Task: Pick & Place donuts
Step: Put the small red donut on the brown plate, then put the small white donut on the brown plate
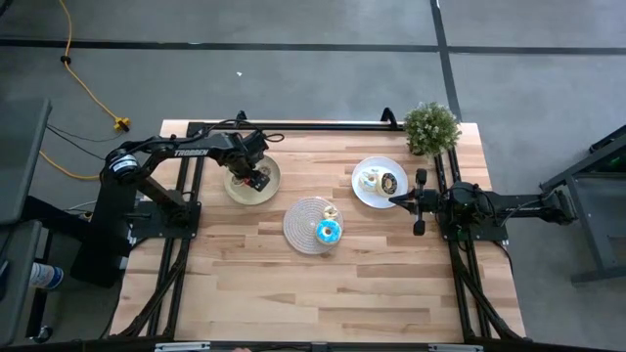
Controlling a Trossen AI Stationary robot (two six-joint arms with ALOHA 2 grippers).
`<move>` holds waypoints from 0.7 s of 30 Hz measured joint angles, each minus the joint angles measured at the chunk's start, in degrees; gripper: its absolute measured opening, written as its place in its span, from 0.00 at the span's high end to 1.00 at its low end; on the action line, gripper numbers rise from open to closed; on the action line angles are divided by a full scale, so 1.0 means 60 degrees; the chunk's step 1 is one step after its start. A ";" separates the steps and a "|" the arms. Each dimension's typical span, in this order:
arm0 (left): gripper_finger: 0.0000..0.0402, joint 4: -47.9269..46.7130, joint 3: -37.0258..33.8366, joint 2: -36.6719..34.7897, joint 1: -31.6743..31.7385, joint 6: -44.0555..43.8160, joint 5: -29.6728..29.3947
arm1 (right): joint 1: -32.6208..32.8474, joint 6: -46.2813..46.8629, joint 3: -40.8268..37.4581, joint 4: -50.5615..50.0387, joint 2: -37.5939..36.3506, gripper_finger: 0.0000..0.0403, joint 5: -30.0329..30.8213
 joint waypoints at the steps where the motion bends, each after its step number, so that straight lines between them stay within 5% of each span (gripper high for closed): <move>1: 0.43 0.0000 -0.0001 0.0000 0.0000 0.0017 -0.0094 | -0.0003 0.0000 0.0000 0.0000 0.0000 1.00 0.0004; 7: 0.35 0.0000 0.0001 0.0000 0.0000 0.0021 -0.0217 | -0.0004 0.0002 0.0000 0.0000 0.0000 1.00 0.0002; 21: 0.35 -0.0355 0.0709 0.0004 -0.0008 0.0246 -0.0880 | 0.0000 0.0003 0.0000 0.0000 0.0000 1.00 0.0003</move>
